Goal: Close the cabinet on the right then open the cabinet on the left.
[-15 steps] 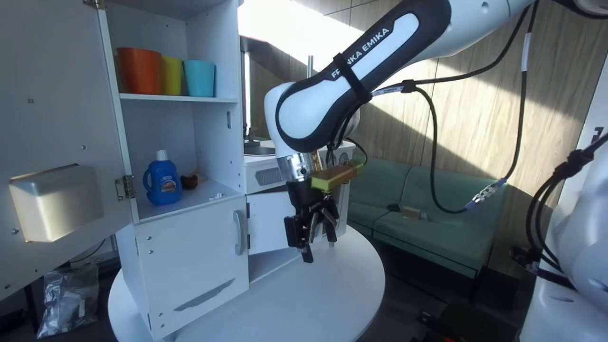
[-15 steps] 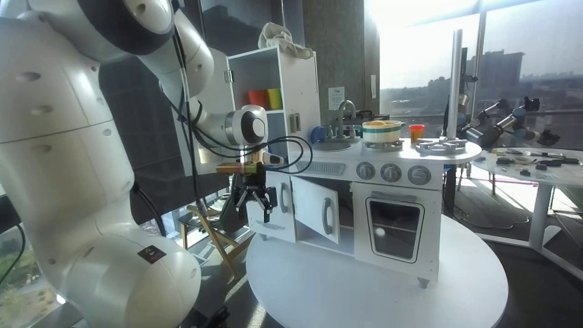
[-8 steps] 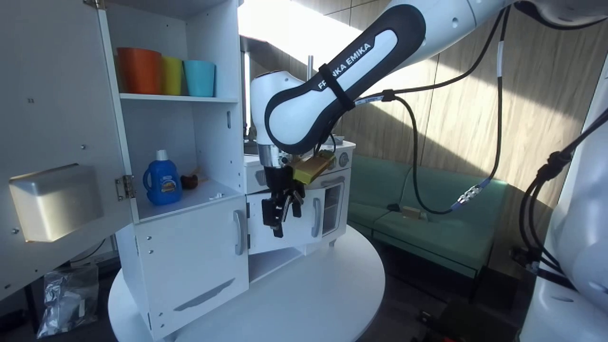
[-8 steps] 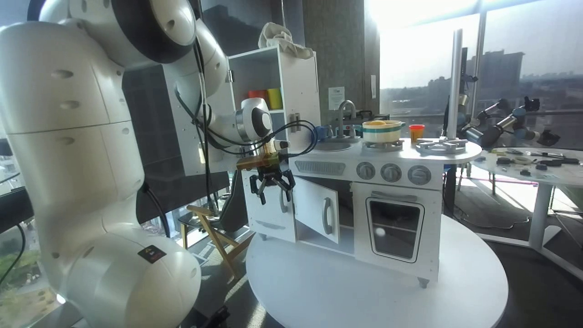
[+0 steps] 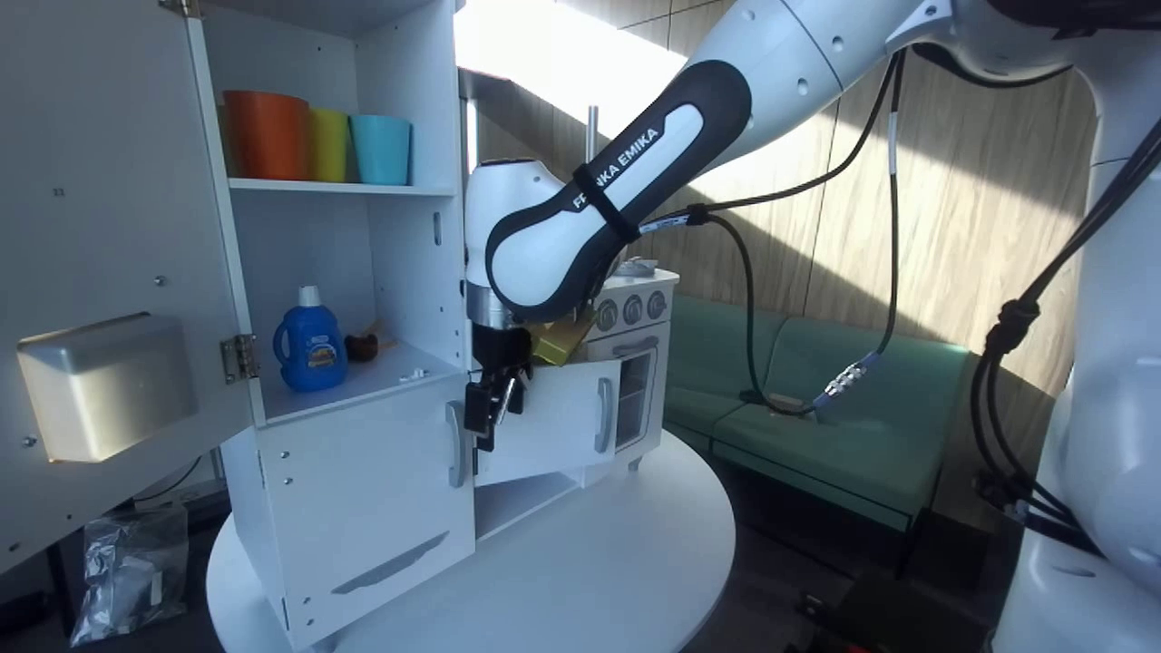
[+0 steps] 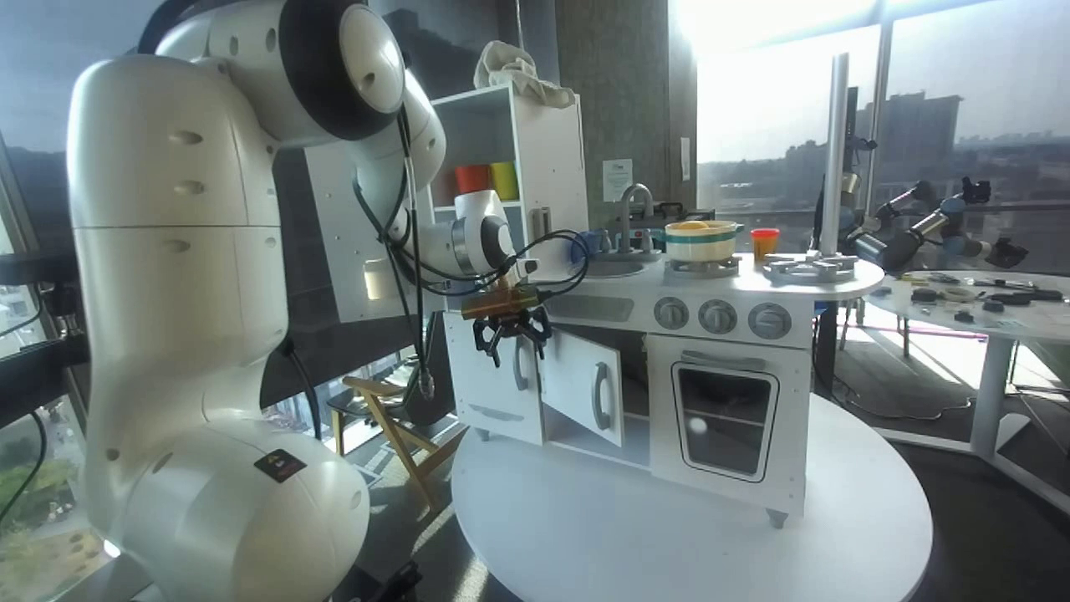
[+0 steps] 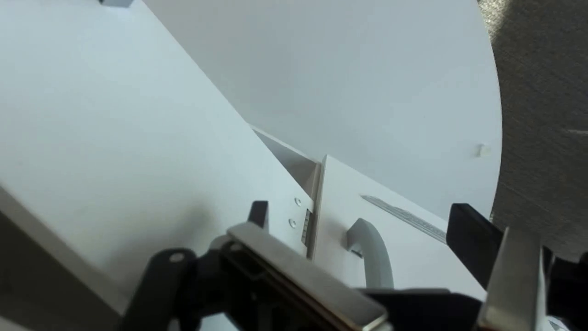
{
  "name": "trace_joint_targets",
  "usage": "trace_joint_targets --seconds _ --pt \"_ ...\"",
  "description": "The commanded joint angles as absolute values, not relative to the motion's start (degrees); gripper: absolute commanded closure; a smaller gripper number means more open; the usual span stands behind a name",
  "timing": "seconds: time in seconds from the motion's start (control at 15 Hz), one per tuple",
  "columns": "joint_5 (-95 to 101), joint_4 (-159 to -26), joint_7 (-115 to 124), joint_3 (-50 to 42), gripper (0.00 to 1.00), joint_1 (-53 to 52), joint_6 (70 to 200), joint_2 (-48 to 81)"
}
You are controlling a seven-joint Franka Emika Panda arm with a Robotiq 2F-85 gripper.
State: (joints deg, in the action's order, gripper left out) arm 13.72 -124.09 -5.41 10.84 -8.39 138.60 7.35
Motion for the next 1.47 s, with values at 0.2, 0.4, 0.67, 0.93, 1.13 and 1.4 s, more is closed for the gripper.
trace_joint_targets --seconds 0.2,0.4,0.67,0.93,1.13,1.4 --pt "15.0 -116.0 -7.0 10.8 0.0 -10.8 139.5 13.1" --pt "11.4 -116.3 -9.3 12.0 0.0 -10.9 140.2 12.6" --pt "7.7 -115.6 -11.8 13.6 0.0 -11.5 140.3 12.6" --pt "7.4 -114.7 -12.3 13.7 0.0 -11.7 139.3 13.5" --pt "5.1 -114.4 -12.9 14.1 0.0 -11.6 136.1 12.4" --pt "-2.3 -115.5 -23.7 16.0 0.0 -10.2 135.5 10.5"
